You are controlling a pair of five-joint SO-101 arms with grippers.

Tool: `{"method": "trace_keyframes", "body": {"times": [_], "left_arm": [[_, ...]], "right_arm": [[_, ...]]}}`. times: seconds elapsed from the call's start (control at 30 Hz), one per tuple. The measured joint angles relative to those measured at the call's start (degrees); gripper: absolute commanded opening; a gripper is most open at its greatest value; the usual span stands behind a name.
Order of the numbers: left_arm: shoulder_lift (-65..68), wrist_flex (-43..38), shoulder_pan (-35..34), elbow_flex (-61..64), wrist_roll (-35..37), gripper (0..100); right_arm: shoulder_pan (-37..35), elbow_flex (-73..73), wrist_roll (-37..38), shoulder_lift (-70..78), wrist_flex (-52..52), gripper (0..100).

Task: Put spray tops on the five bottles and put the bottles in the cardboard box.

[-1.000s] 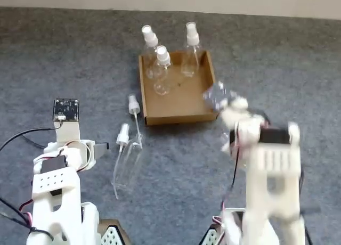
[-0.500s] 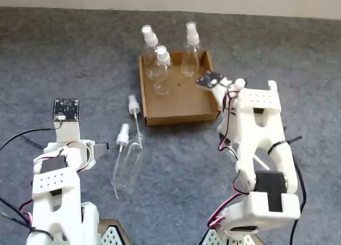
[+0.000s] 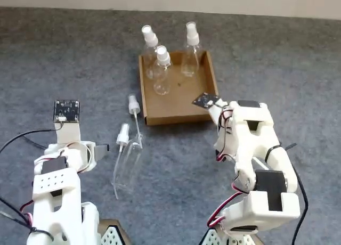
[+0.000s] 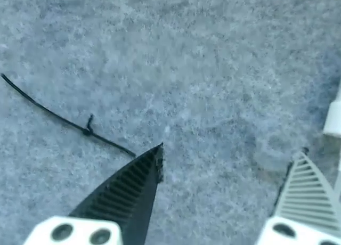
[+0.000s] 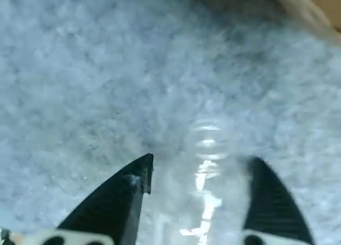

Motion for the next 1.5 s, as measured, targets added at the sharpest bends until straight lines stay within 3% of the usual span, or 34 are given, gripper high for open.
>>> {"method": "trace_keyframes", "body": {"times": [0.1,0.3,0.53,0.67,0.9,1.17,1.5], "left_arm": [[0.0,0.0,0.0,0.2,0.0,32],[0.0,0.0,0.0,0.2,0.0,19],[0.2,1.1,0.5,-6.0,0.0,18],[5.5,9.1,5.4,-15.1,0.0,18],[23.0,20.4,11.0,-33.8,2.8,18],[32.6,20.8,21.0,-40.0,3.2,23],[40.8,15.1,21.6,-40.0,3.2,22]], "right_arm": [[0.1,0.1,-2.1,-0.1,-0.2,0.0],[-0.2,0.1,-16.4,-0.1,-0.2,0.4],[-0.1,-0.7,-29.7,-0.1,-0.1,0.4],[-0.4,-0.6,-31.2,-4.8,0.1,0.4],[-5.2,6.1,-31.5,-25.9,0.4,0.4],[-13.7,16.1,-31.5,-40.8,0.1,0.4],[-18.2,22.5,-31.6,-50.5,0.0,0.4]]}}
